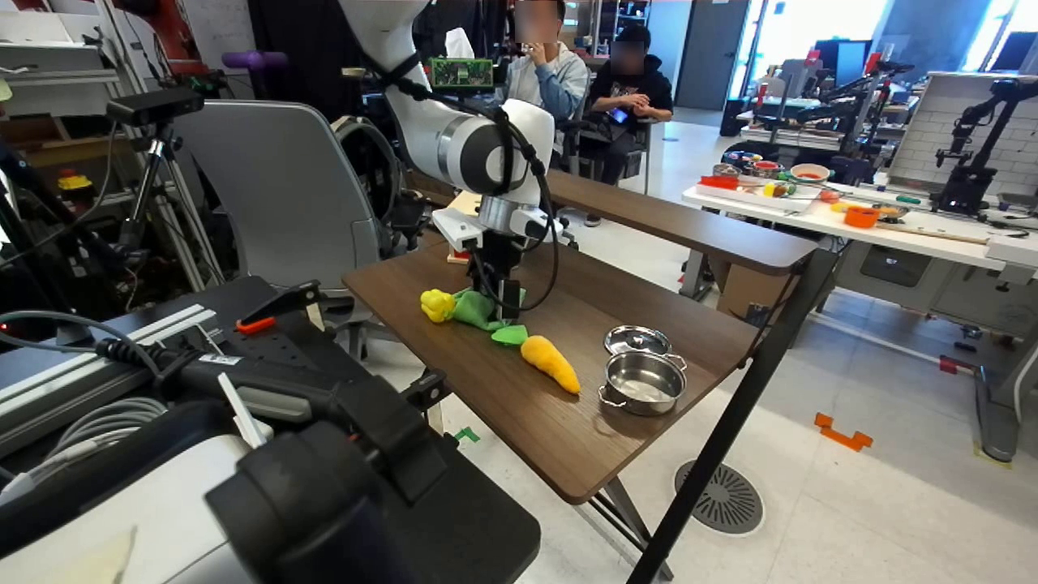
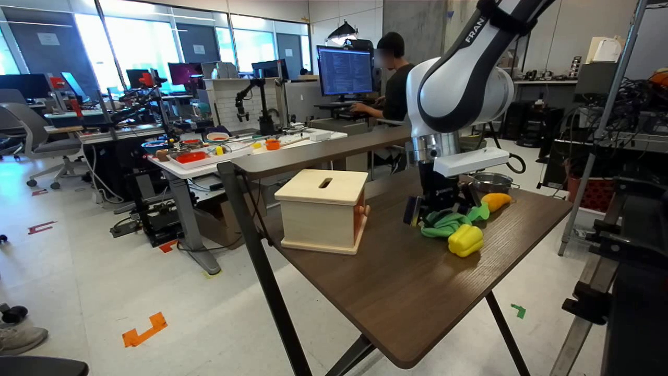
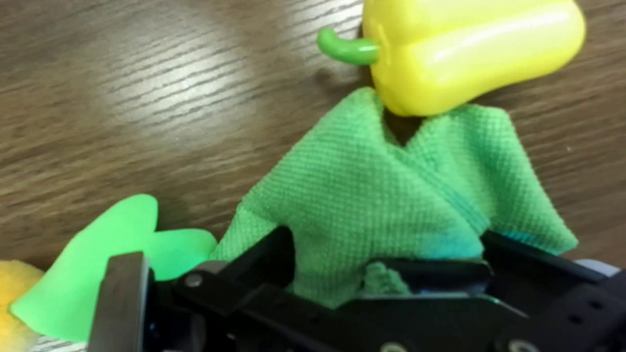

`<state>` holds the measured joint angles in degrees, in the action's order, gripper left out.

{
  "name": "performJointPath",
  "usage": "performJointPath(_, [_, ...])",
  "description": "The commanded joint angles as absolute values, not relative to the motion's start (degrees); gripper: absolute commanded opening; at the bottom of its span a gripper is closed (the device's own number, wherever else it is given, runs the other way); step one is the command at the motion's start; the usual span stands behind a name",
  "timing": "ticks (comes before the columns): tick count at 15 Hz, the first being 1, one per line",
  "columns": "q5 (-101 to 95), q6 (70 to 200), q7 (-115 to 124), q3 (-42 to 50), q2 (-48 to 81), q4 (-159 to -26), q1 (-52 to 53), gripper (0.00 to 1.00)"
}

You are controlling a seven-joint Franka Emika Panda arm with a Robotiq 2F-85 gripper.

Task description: Move the green towel forward

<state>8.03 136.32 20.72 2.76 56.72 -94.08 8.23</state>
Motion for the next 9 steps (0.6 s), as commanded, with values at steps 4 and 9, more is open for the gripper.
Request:
performJointPath(4, [7.38, 137.25, 20.37, 3.53, 47.57, -102.49, 7.74, 1.00])
performJointPath(9, [7.72, 141.03, 18.24, 2.92, 32.54, -114.67, 6.82, 1.00])
